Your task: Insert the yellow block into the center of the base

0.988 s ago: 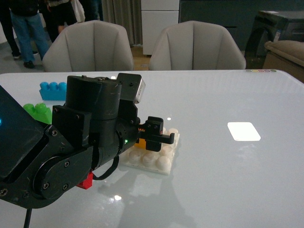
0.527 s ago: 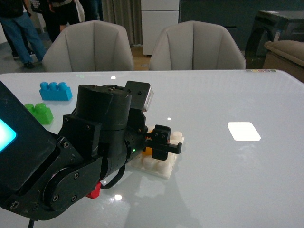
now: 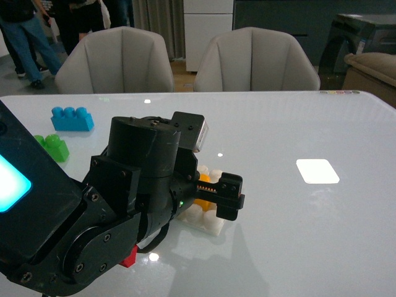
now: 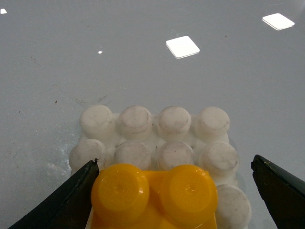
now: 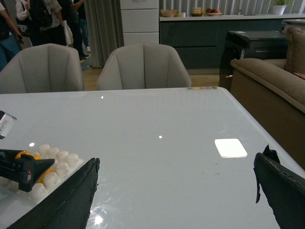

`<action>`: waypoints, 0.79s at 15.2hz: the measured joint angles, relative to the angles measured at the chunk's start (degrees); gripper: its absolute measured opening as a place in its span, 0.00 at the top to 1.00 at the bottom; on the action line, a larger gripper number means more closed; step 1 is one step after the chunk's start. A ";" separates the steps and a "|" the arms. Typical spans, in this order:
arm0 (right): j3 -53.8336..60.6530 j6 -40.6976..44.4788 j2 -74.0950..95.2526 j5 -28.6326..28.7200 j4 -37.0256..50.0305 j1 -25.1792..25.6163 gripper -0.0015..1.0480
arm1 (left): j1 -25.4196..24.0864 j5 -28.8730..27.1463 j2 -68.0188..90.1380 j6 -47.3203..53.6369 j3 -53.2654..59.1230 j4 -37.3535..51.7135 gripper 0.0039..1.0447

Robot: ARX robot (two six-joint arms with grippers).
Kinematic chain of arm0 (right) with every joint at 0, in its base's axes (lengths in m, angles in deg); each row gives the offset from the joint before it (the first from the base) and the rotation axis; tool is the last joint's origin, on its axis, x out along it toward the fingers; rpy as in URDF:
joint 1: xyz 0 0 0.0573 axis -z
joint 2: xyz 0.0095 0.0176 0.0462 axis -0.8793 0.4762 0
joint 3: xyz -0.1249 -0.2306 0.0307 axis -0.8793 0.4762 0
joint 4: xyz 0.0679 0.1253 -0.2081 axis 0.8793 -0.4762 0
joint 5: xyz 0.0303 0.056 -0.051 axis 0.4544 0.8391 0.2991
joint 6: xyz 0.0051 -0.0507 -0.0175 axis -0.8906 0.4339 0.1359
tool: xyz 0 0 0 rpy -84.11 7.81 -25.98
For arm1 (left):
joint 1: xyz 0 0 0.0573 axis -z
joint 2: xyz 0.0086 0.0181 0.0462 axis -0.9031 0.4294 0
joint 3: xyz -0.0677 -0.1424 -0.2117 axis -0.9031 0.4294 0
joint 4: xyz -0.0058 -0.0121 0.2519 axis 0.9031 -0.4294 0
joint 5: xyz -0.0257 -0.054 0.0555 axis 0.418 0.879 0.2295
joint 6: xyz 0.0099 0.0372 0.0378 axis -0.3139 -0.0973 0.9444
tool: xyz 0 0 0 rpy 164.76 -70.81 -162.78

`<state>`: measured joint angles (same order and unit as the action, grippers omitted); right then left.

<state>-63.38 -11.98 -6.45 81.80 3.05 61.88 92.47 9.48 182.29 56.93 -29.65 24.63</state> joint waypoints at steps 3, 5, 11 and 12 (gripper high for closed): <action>0.00 -0.02 0.00 0.00 0.00 0.00 0.06 | -0.33 -0.02 -1.14 0.13 0.00 -0.79 0.06; 0.00 -0.02 0.00 0.00 0.00 0.00 0.06 | -0.46 -0.02 -2.97 0.15 0.00 -1.22 0.06; 0.00 -0.02 0.00 0.00 0.00 0.00 0.06 | -1.75 -1.92 -29.70 -0.22 11.65 -5.68 0.06; 0.00 -0.02 0.00 0.00 0.00 0.00 0.06 | -2.10 -3.02 -34.45 -0.20 15.02 -6.84 0.06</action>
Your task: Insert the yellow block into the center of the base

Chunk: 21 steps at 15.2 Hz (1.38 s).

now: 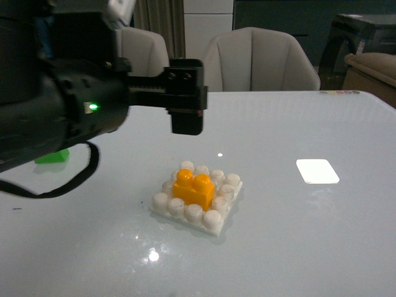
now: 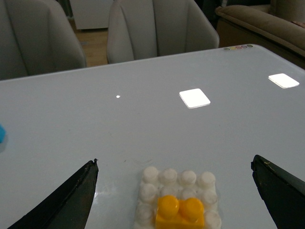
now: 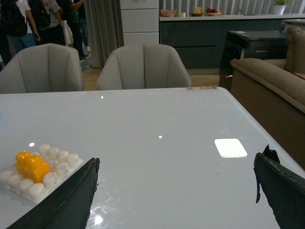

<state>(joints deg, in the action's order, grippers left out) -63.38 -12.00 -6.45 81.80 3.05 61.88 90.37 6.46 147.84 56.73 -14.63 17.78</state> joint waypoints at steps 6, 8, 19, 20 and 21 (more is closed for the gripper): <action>0.00 0.00 0.00 0.00 0.00 0.00 0.06 | -5.49 -9.03 -31.10 1.27 17.70 -2.99 0.15; 0.00 0.00 0.00 0.00 0.00 0.00 0.06 | -14.16 -5.33 -49.59 3.17 27.87 -10.88 0.51; 0.00 0.02 0.00 0.00 0.02 0.00 0.06 | -25.62 7.58 -68.67 3.43 37.53 -19.39 0.99; 0.00 0.02 0.00 0.00 0.00 0.00 0.06 | -25.64 7.52 -69.90 3.43 37.86 -20.22 0.99; 0.00 0.00 0.00 -0.02 0.00 0.00 0.06 | -25.64 7.52 -71.73 3.43 38.21 -21.46 0.99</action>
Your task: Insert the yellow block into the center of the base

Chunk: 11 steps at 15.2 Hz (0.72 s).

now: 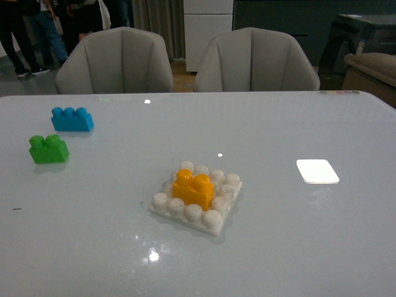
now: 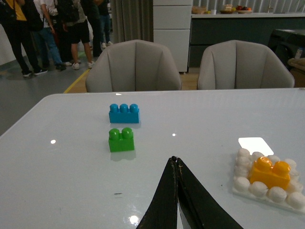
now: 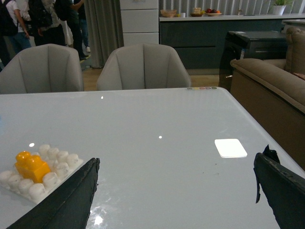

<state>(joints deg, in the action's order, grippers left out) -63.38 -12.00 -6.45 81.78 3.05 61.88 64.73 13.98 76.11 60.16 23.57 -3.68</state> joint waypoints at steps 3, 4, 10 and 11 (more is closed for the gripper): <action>0.00 0.02 0.00 0.02 0.00 0.00 0.06 | 0.00 -0.02 -2.73 0.00 1.81 -0.83 0.99; 0.00 0.00 0.00 0.02 0.00 0.00 0.06 | 0.00 0.00 -3.98 0.00 1.81 -1.73 0.99; 0.00 0.00 0.00 0.02 0.00 0.00 0.06 | 0.00 0.00 -10.05 0.00 1.81 -7.43 0.99; 0.00 0.00 0.00 0.02 0.00 0.00 0.06 | 0.00 0.00 -10.40 0.00 1.81 -7.69 0.99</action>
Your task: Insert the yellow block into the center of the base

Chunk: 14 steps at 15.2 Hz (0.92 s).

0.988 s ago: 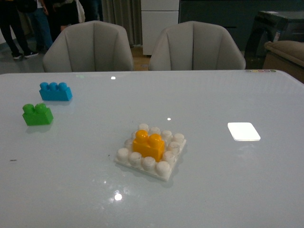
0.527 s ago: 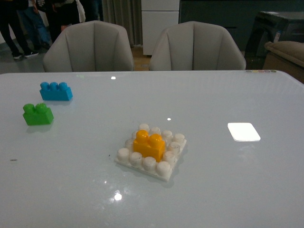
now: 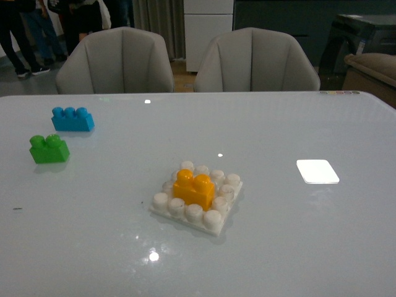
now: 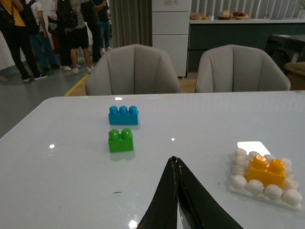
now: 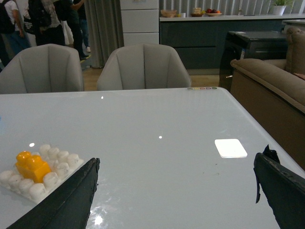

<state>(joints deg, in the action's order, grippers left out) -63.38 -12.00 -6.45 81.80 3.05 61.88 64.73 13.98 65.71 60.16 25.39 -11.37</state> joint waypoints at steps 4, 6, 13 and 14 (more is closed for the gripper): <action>0.00 0.00 0.00 0.00 0.00 0.00 0.06 | 0.00 0.02 -2.80 0.00 -0.02 -3.13 0.99; 0.00 0.02 0.00 -0.02 -0.04 0.00 0.06 | 0.00 0.07 -11.91 0.00 -0.07 -11.78 0.99; 0.00 0.00 0.00 0.00 0.00 0.00 0.06 | 0.00 0.00 -11.85 0.00 -0.04 -12.79 0.99; 0.00 0.00 0.00 0.00 0.00 0.00 0.06 | 0.00 0.00 -11.85 0.00 -0.04 -12.79 0.99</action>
<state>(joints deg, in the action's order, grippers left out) -63.38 -12.00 -6.45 81.80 3.05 61.88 64.73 13.98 53.86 60.16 25.34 -24.16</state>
